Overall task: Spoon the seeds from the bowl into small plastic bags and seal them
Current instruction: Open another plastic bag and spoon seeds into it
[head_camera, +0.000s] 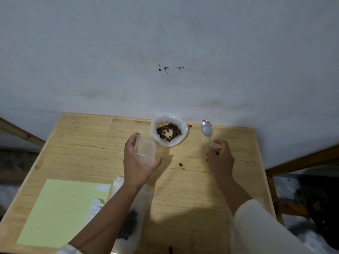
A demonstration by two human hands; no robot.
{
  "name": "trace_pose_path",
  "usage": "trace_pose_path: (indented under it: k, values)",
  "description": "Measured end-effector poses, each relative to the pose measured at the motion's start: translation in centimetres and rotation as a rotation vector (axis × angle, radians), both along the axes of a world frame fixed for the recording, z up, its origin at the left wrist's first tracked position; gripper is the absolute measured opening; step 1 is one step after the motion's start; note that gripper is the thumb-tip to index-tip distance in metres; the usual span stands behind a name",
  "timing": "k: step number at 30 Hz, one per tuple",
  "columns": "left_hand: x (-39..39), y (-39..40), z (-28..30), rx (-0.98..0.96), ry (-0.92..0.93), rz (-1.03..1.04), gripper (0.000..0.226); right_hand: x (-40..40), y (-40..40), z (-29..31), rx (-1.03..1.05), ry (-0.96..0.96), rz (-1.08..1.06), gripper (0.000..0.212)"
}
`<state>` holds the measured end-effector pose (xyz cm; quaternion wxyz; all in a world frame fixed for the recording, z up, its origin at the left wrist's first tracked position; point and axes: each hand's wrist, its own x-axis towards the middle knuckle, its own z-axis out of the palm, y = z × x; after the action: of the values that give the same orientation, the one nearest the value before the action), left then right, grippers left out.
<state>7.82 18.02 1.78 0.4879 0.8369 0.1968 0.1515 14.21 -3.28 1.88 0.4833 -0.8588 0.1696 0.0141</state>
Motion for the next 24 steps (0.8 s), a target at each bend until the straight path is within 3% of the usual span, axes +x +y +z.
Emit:
trace_pose_path:
  k: [6, 9, 12, 17, 20, 24]
  values:
    - [0.5, 0.7, 0.0, -0.004, 0.016, -0.038, 0.100, -1.7, 3.6, 3.8, 0.459, -0.045, 0.186, 0.012]
    - [0.8, 1.1, 0.0, -0.004, 0.019, -0.070, 0.102, -1.9, 5.1, 4.1, 0.469, -0.121, 0.265, 0.007]
    - [0.9, 1.5, 0.1, -0.023, 0.030, -0.084, 0.104, -1.5, 6.5, 3.4, 0.437, -0.123, 0.144, 0.015]
    - [1.2, 2.2, 0.0, -0.068, 0.047, -0.106, 0.103, -0.5, 8.3, 1.5, 0.486, 0.041, -0.146, 0.028]
    - [1.3, 2.6, 0.0, -0.098, 0.063, -0.123, 0.103, 0.6, 9.1, 0.1, 0.509, 0.085, -0.281, 0.028]
    - [1.9, 2.6, 0.1, -0.134, 0.072, -0.147, 0.102, 2.5, 9.9, -1.0, 0.706, 0.109, -0.429, 0.019]
